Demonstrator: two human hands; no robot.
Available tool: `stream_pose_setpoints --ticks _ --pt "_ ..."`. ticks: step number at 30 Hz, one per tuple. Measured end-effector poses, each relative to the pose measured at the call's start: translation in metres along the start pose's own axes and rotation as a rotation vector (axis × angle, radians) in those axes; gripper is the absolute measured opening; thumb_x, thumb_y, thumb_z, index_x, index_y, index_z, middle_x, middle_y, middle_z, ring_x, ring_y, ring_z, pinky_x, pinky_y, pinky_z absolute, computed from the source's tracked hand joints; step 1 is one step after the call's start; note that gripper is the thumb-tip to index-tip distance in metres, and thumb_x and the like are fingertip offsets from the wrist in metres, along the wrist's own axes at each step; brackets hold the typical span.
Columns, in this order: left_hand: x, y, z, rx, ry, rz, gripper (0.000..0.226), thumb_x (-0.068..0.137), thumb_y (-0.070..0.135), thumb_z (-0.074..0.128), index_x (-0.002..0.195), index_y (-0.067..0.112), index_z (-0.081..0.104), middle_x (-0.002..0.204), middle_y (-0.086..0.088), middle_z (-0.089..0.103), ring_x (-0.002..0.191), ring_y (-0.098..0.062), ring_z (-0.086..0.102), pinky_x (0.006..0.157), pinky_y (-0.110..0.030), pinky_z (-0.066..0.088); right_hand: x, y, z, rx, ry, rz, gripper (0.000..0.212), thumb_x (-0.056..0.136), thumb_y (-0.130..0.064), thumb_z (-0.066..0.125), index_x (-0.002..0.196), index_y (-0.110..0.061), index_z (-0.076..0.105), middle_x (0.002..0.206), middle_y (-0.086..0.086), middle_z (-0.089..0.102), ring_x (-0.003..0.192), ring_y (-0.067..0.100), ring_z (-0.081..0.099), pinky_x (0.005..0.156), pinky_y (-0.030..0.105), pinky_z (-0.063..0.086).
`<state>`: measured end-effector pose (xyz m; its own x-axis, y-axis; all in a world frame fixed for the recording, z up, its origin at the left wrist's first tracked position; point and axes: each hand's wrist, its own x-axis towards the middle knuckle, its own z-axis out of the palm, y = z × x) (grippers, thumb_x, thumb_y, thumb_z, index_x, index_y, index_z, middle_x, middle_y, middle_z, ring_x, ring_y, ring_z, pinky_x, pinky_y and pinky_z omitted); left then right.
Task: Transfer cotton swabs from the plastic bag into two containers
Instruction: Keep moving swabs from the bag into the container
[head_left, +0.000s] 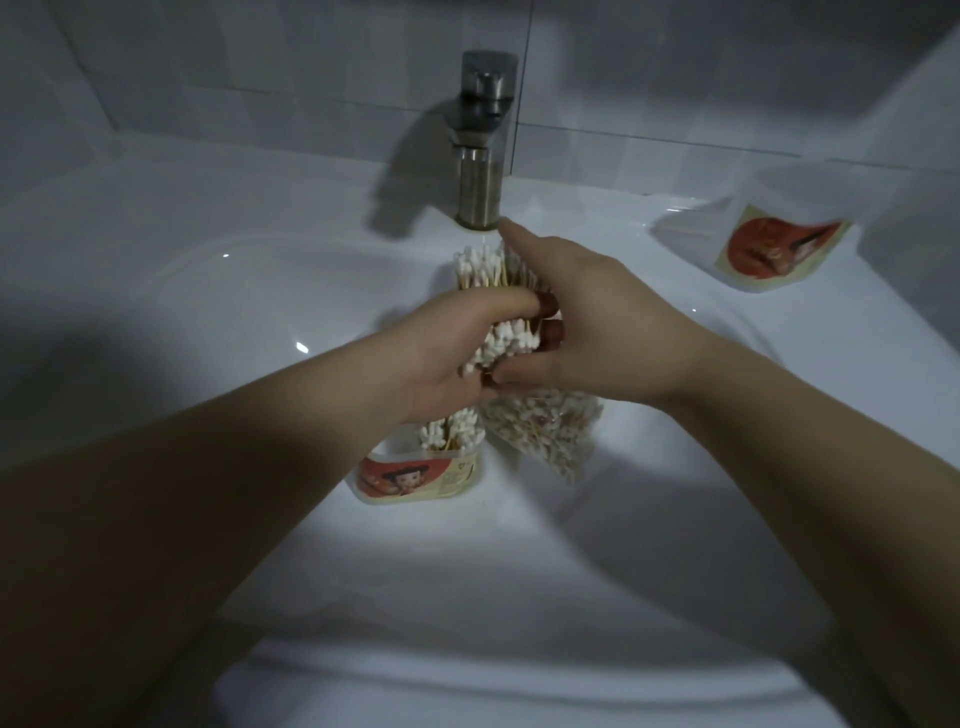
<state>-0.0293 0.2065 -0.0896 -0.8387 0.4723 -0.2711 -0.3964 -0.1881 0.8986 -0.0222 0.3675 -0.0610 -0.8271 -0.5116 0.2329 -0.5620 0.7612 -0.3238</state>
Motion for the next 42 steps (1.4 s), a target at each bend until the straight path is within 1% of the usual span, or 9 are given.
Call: stream_pose_setpoints --ticks 2,9,11,14,16,20,25,33,42 --pt "-0.002 0.002 0.0 0.006 -0.006 -0.004 0.018 0.098 0.013 0.055 0.101 0.01 0.073 0.096 -0.009 0.071 0.097 -0.024 0.066 0.103 -0.049 0.05 0.002 0.0 0.002 -0.084 0.032 -0.029 0.115 0.069 -0.048 0.088 0.16 -0.014 0.026 0.13 0.003 0.057 0.105 0.01 0.052 0.075 0.003 0.033" --pt "-0.001 0.003 0.003 0.017 0.108 0.001 0.014 0.095 0.008 0.06 0.088 0.011 0.072 0.072 -0.003 0.07 0.059 -0.013 0.068 0.051 -0.024 0.053 -0.004 0.006 -0.006 0.065 0.025 0.015 0.117 0.067 -0.07 0.077 0.16 -0.029 0.02 0.144 -0.005 0.054 0.117 -0.003 0.05 0.09 0.004 0.039" --pt "0.0 0.003 0.002 -0.011 0.181 0.024 0.006 0.091 0.006 0.067 0.089 0.01 0.072 0.07 -0.004 0.067 0.057 -0.012 0.065 0.055 -0.026 0.054 -0.004 0.008 -0.006 0.15 0.097 0.093 0.09 0.079 -0.068 0.068 0.155 -0.033 0.034 0.136 -0.009 0.06 0.113 -0.001 0.057 0.089 0.011 0.046" --pt "0.0 0.002 0.001 -0.002 0.244 0.045 0.002 0.091 0.007 0.072 0.092 0.008 0.071 0.067 -0.003 0.064 0.055 -0.011 0.059 0.062 -0.029 0.054 0.001 0.019 -0.008 0.03 0.212 0.191 0.029 0.096 -0.032 0.056 0.121 -0.025 0.069 0.107 -0.007 0.073 0.097 0.011 0.067 0.085 0.028 0.052" --pt "0.0 0.0 0.001 0.029 0.248 0.058 0.004 0.092 0.009 0.074 0.092 0.008 0.07 0.067 -0.003 0.063 0.055 -0.011 0.059 0.063 -0.029 0.055 0.002 0.024 -0.007 -0.118 0.077 0.257 0.028 0.09 -0.015 0.056 0.104 -0.026 0.077 0.1 -0.006 0.074 0.087 0.012 0.063 0.079 0.024 0.047" --pt "0.0 -0.002 0.002 0.1 0.214 0.076 0.007 0.093 0.013 0.074 0.086 0.012 0.071 0.069 -0.002 0.065 0.059 -0.012 0.061 0.065 -0.028 0.055 -0.002 0.025 0.006 -0.315 -0.313 0.256 0.012 0.085 -0.023 0.061 0.082 -0.022 0.072 0.082 -0.004 0.071 0.079 0.021 0.063 0.076 0.032 0.053" --pt "-0.001 -0.004 0.0 0.171 0.198 0.068 0.008 0.092 0.016 0.074 0.085 0.014 0.074 0.071 -0.002 0.067 0.062 -0.011 0.063 0.064 -0.027 0.056 0.0 0.029 0.017 -0.328 -0.391 0.218 0.015 0.09 -0.025 0.056 0.076 -0.023 0.061 0.073 -0.005 0.057 0.069 0.019 0.054 0.059 0.025 0.04" --pt "-0.001 -0.006 -0.001 0.219 0.19 0.064 0.006 0.092 0.017 0.075 0.088 0.013 0.075 0.076 -0.003 0.069 0.067 -0.012 0.064 0.071 -0.029 0.06 0.004 0.033 0.021 -0.366 -0.448 0.224 0.016 0.084 -0.014 0.059 0.07 -0.02 0.061 0.064 -0.005 0.054 0.063 0.019 0.053 0.064 0.025 0.04" --pt "0.0 -0.007 -0.001 0.248 0.184 0.093 0.01 0.093 0.017 0.074 0.084 0.013 0.074 0.075 -0.004 0.068 0.07 -0.011 0.066 0.079 -0.032 0.061 0.006 0.033 0.011 -0.242 -0.284 0.259 0.032 0.08 -0.014 0.062 0.102 -0.033 0.076 0.084 -0.016 0.063 0.079 0.009 0.057 0.06 0.01 0.036"
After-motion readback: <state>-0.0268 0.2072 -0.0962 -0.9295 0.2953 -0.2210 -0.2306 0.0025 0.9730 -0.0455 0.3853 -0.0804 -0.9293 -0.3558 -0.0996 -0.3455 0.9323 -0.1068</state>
